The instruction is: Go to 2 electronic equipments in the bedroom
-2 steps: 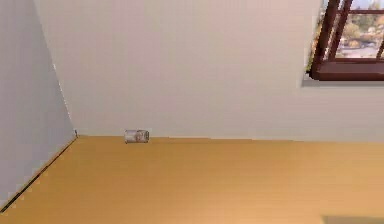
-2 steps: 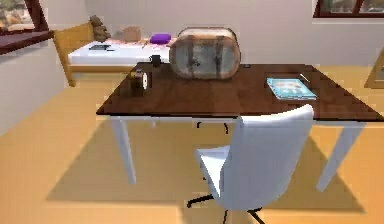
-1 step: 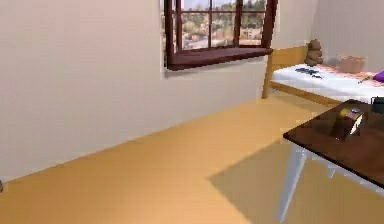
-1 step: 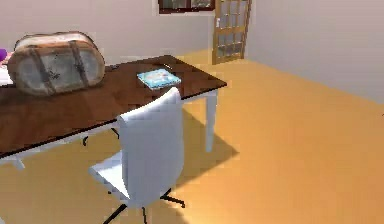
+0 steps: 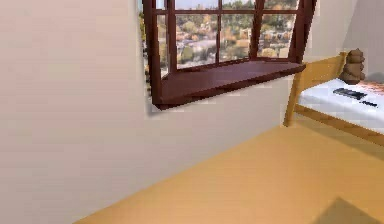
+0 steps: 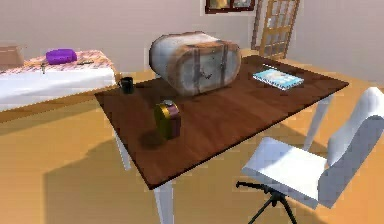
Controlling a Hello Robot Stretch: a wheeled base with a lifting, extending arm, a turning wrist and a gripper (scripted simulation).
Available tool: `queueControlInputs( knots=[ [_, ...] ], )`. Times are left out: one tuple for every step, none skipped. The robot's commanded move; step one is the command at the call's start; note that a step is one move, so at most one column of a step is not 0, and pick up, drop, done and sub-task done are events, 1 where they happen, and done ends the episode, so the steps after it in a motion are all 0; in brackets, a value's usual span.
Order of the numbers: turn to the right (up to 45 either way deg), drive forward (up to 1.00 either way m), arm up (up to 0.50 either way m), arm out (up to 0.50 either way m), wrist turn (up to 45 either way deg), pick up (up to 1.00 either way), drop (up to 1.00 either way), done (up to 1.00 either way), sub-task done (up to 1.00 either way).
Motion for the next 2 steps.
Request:
queueControlInputs(
  knots=[
    [0.0,0.45,0.00,0.00,0.0,0.00,0.00,0.00,0.00],
    [45.0,0.00,0.00,0.00,0.0,0.00,0.00,0.00,0.00]
  ],
)
